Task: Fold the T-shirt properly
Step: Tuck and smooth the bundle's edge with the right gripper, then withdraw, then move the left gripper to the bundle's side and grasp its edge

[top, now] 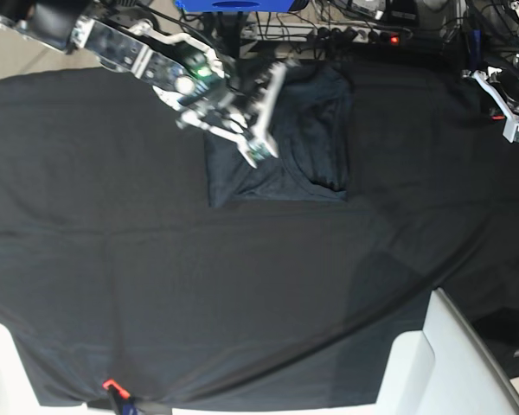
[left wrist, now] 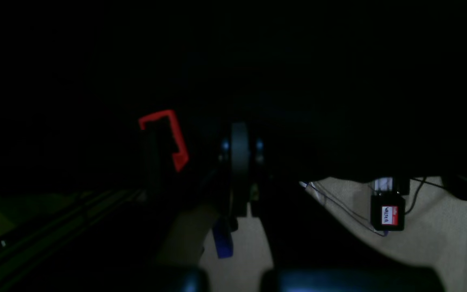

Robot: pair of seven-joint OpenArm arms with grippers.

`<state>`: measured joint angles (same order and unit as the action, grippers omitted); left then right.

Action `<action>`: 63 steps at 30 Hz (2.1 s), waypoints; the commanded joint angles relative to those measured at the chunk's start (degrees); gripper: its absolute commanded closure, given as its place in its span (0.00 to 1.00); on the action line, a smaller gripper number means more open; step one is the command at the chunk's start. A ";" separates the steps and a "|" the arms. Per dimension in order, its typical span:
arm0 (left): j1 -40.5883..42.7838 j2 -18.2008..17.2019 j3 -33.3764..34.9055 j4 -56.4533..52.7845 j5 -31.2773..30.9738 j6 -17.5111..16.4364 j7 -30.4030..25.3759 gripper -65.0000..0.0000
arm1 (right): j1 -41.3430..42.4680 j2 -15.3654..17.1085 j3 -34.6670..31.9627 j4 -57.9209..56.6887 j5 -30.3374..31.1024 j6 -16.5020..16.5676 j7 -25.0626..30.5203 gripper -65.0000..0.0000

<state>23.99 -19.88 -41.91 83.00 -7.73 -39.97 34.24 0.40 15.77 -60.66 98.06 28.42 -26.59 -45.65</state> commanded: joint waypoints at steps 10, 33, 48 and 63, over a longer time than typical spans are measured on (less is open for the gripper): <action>0.14 -1.18 -0.42 0.73 -0.41 -0.03 -0.70 1.00 | -2.73 3.53 0.31 -4.04 0.19 0.00 6.13 1.00; 0.06 0.41 4.42 2.32 -14.38 -0.03 4.93 1.00 | -7.83 5.90 3.57 8.18 0.19 -0.36 6.57 1.00; -3.37 2.25 14.35 -4.28 -51.66 -0.03 8.88 0.19 | -13.72 5.99 25.02 11.70 0.37 -0.09 12.37 1.00; -10.23 12.98 20.77 -14.03 -36.89 -0.03 8.71 0.00 | -13.99 5.90 24.66 7.57 0.37 -0.09 12.46 1.00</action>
<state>13.78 -6.66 -21.23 69.01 -47.11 -40.86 41.15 -13.74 21.41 -36.10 104.79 28.93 -27.00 -34.22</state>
